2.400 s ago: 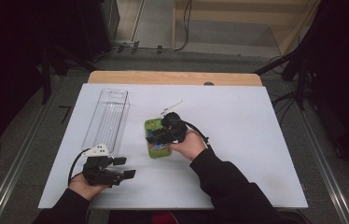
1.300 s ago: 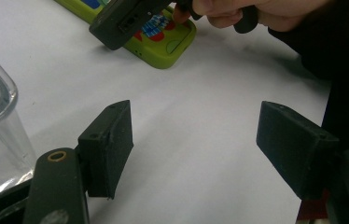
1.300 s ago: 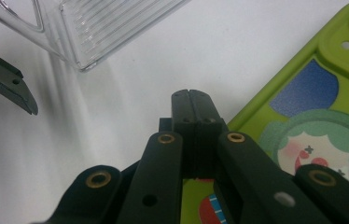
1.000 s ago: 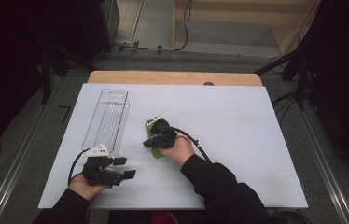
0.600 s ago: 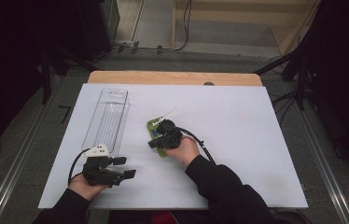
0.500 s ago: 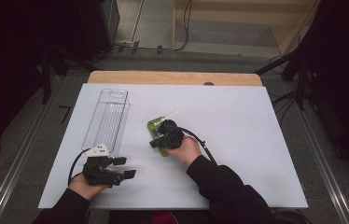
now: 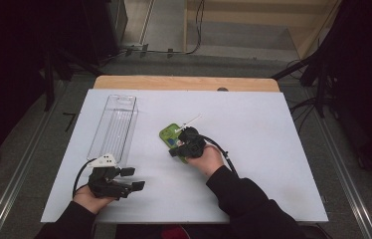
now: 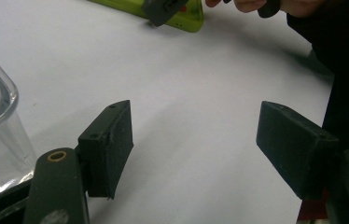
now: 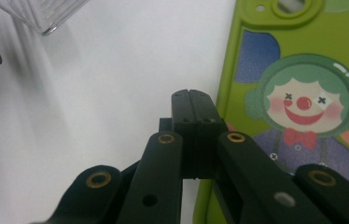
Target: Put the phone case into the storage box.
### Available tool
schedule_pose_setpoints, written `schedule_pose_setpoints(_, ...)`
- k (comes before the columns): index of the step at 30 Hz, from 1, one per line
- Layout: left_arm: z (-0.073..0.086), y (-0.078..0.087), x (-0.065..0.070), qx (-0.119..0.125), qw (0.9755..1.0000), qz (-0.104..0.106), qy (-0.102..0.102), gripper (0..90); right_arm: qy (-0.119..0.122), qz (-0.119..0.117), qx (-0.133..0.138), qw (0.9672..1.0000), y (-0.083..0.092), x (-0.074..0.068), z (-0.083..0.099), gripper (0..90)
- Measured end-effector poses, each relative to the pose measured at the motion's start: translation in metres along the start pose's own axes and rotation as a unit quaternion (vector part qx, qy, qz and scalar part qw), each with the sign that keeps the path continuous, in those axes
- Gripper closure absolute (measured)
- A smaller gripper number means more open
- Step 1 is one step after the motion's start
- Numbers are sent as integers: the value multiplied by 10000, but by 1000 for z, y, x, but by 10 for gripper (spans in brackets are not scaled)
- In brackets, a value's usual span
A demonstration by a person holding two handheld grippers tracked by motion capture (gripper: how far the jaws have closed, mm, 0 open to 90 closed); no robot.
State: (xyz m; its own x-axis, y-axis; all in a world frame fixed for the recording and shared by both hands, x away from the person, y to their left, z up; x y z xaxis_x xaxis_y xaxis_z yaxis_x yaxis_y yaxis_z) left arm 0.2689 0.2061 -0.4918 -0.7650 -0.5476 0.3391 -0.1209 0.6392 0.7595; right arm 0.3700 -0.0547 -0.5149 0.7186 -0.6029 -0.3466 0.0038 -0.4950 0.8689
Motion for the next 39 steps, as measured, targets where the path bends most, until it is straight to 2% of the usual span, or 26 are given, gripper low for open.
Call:
schedule_pose_setpoints(8,0,1,0,5,10000,11,-6,279,-63,35,-52,10000,5,9,10,877)
schedule_pose_setpoints(12,0,0,0,20,10000,22,-6,279,-17,-87,39,10000,8,9,10,876)
schedule_pose_setpoints(13,0,0,0,21,10000,23,-7,279,11,-148,116,9998,11,7,10,795)
schedule_pose_setpoints(17,0,1,0,26,10000,18,-3,279,119,-189,167,9996,19,3,11,743)
schedule_pose_setpoints(23,0,1,1,21,10000,13,-30,279,169,-319,393,9986,34,-2,18,492)
schedule_pose_setpoints(26,0,1,1,19,10000,10,-26,278,193,-319,491,9981,39,-3,23,419)
schedule_pose_setpoints(34,0,1,1,26,10000,4,-27,278,244,-230,602,9976,51,-2,40,338)
schedule_pose_setpoints(39,-1,1,1,31,10000,11,-31,278,264,-260,722,9967,57,0,50,293)
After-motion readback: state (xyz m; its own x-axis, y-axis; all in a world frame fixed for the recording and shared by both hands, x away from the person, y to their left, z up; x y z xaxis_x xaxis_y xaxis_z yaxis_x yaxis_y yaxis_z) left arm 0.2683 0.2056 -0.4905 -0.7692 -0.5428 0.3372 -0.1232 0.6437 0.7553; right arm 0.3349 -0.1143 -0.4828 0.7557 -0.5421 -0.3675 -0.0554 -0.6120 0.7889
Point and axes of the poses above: each handheld gripper's, and its own axes: y roughly backward along the jaws, z roughly out of its underside, x roughly to its right, the point moved 2 cm from there along -y, roughly forward along the jaws, and after that the axes turned 13 degrees about -x, right-handed, at the moved point
